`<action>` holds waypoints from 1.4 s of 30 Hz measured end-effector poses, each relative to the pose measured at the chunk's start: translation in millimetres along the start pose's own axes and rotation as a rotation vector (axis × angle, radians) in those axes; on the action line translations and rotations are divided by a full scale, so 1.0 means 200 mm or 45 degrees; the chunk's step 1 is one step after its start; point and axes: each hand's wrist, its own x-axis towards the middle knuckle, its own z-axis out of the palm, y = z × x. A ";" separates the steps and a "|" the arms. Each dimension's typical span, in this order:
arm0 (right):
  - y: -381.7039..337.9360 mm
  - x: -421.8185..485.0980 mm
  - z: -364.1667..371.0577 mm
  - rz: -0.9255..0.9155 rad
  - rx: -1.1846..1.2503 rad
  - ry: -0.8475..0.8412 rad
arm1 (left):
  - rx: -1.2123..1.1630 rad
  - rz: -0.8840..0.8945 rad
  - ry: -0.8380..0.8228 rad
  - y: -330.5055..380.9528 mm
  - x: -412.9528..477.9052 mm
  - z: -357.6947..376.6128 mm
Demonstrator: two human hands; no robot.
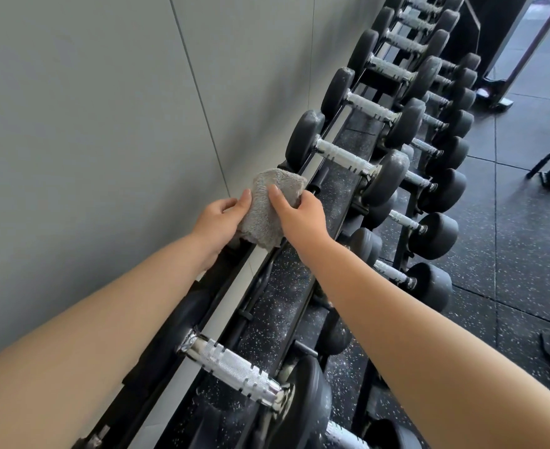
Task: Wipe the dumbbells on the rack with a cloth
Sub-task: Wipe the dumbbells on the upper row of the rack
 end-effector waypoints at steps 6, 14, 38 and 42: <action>-0.05 -0.11 -0.08 -0.076 -0.061 -0.028 | -0.186 -0.075 0.113 0.07 -0.12 0.01; -0.14 -0.33 -0.18 -0.168 -0.132 -0.096 | -0.446 -0.194 -0.097 0.15 -0.40 -0.05; -0.51 -0.35 -1.06 -0.536 -0.309 -0.672 | -0.353 0.292 0.616 0.55 -0.99 0.62; -0.54 -0.31 -1.18 -0.517 -0.302 -0.718 | -0.342 0.278 0.702 0.57 -1.03 0.77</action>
